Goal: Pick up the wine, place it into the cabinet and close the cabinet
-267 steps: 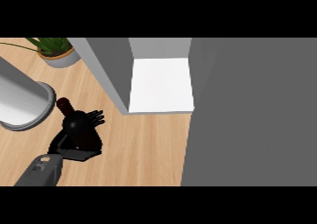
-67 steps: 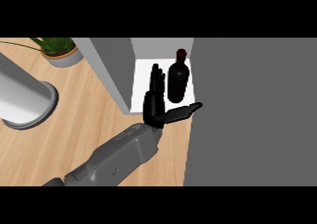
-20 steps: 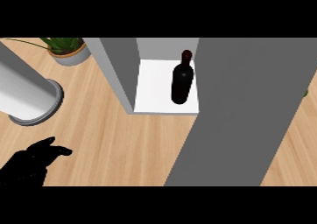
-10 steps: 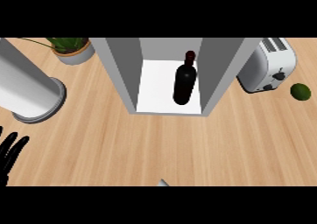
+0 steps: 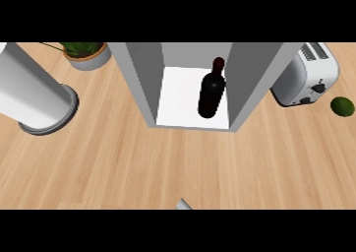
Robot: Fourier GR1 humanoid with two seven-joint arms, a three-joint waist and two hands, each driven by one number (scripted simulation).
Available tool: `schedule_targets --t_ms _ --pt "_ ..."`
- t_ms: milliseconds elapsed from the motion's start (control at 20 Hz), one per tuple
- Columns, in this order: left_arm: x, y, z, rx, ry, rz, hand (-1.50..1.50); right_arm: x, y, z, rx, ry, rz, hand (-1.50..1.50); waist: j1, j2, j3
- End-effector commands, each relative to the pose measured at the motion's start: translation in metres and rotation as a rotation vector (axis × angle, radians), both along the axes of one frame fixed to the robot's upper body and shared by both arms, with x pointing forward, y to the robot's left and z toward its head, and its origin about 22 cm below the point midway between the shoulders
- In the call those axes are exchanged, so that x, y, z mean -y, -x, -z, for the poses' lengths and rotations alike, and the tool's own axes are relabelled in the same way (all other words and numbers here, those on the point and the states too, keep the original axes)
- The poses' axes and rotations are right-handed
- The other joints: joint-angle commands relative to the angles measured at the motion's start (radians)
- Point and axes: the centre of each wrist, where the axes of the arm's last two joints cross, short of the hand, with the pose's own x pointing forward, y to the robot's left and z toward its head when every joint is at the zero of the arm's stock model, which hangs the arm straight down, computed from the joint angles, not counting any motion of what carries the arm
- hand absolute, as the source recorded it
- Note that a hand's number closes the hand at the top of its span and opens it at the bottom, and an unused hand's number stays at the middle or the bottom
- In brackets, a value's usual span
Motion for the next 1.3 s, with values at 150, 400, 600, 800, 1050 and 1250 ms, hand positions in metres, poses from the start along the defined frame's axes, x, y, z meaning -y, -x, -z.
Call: schedule_targets --t_ms 150,400,600,800,1050,1250 --pt "-0.021 0.007 -0.003 0.023 0.020 0.025 -1.50 -0.053 -0.036 -0.018 0.022 -0.072 0.064 1.50 0.016 0.008 0.001" --pt "-0.036 0.007 -0.006 0.025 0.018 0.029 -1.50 -0.077 -0.086 -0.035 0.022 -0.073 0.175 1.50 0.019 0.014 0.002" --pt "-0.053 0.011 -0.014 0.008 0.003 0.017 -1.50 -0.080 -0.128 -0.039 0.004 -0.042 0.132 1.50 0.007 0.018 0.005" --pt "-0.066 0.014 -0.009 0.032 -0.007 0.013 -1.50 -0.089 -0.162 -0.053 0.014 -0.018 0.104 1.50 0.005 0.018 0.004" --pt "-0.059 0.015 -0.013 0.028 0.002 0.028 -1.50 -0.082 -0.190 -0.058 -0.106 0.081 -0.103 1.50 0.014 0.021 0.005" --pt "-0.067 0.004 -0.024 0.039 -0.018 0.017 -1.50 -0.107 -0.187 -0.047 -0.180 0.331 -0.354 1.50 0.023 0.022 0.004"
